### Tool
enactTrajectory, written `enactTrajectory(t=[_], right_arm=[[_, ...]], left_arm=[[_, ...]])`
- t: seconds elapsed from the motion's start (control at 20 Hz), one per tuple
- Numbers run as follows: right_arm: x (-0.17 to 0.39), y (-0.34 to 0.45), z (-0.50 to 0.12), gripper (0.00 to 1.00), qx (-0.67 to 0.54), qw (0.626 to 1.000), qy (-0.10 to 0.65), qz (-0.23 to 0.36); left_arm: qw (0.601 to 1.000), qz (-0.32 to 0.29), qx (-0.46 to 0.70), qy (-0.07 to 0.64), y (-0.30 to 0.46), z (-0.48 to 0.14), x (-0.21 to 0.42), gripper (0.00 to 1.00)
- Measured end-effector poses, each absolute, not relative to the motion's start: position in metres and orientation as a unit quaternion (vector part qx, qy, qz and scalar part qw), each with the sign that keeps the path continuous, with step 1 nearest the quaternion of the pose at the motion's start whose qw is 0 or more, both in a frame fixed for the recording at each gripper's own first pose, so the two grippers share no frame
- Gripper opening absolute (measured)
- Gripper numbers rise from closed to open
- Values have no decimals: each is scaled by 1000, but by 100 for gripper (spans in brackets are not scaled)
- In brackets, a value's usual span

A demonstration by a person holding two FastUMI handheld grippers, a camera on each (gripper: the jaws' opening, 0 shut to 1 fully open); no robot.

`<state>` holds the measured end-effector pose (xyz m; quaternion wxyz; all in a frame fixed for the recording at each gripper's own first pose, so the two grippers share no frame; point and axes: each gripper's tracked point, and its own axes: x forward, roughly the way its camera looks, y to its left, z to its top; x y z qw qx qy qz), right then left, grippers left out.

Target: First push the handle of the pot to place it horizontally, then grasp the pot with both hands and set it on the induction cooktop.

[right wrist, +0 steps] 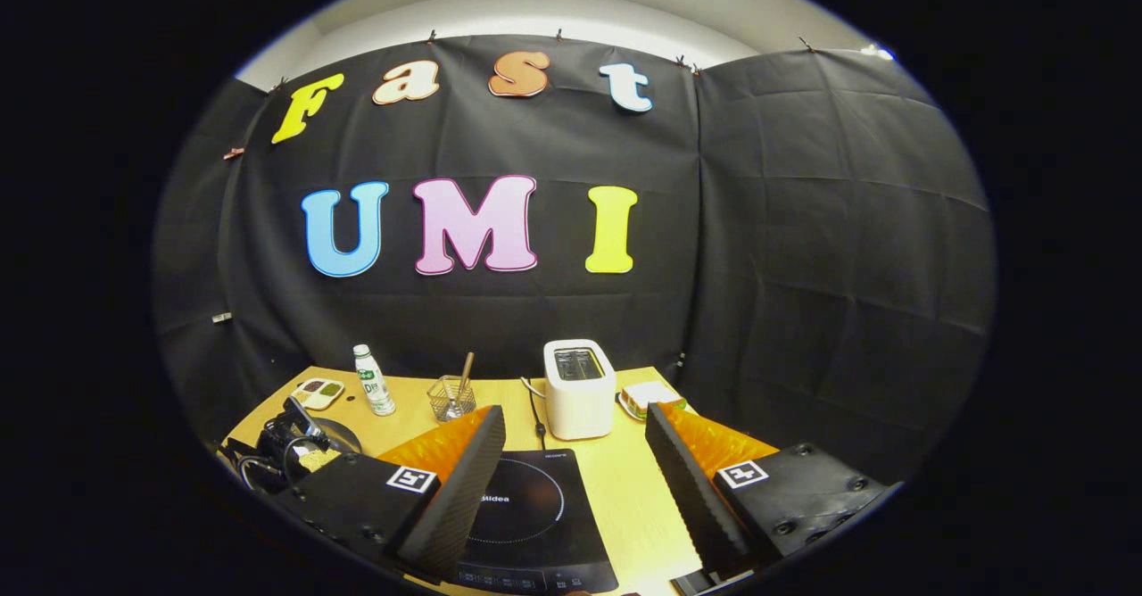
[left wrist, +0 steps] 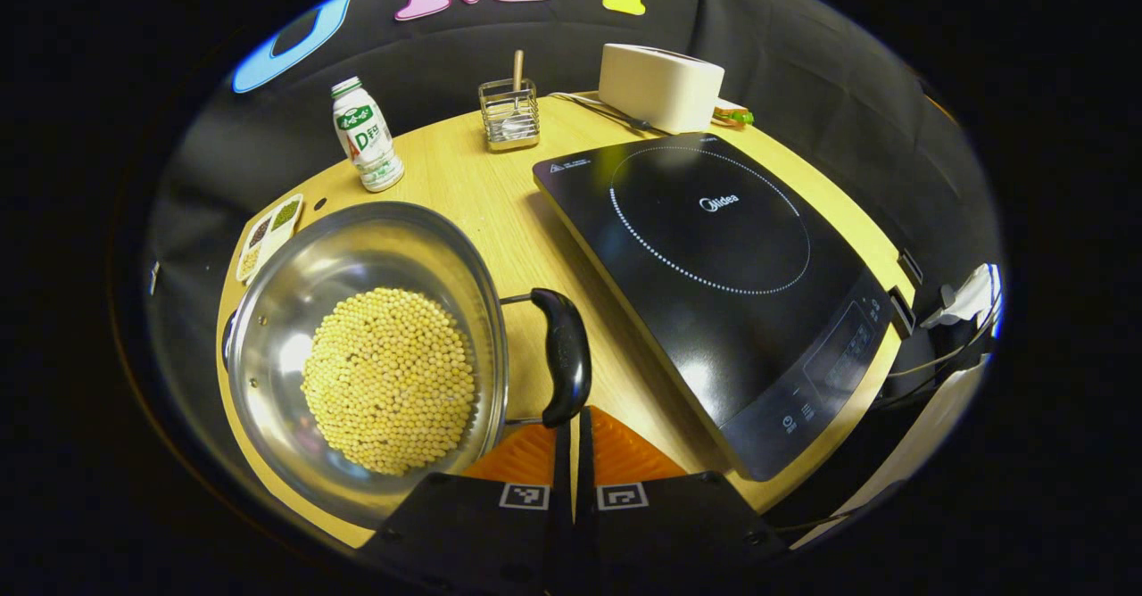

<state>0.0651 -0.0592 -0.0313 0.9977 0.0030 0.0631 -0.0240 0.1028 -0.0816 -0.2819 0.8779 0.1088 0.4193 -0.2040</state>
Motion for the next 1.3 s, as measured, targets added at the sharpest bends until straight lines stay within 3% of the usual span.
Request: enactTrajectory(t=[0.75,1.3], right_arm=[[57,-80,-36,98,0,995,72,-62],[55,-70,-48,99,10,995,87,-47]], left_arm=[[889,-193,105,403,-100,-277,154,5],[916,-155,81,362,-102,-271,200,5]])
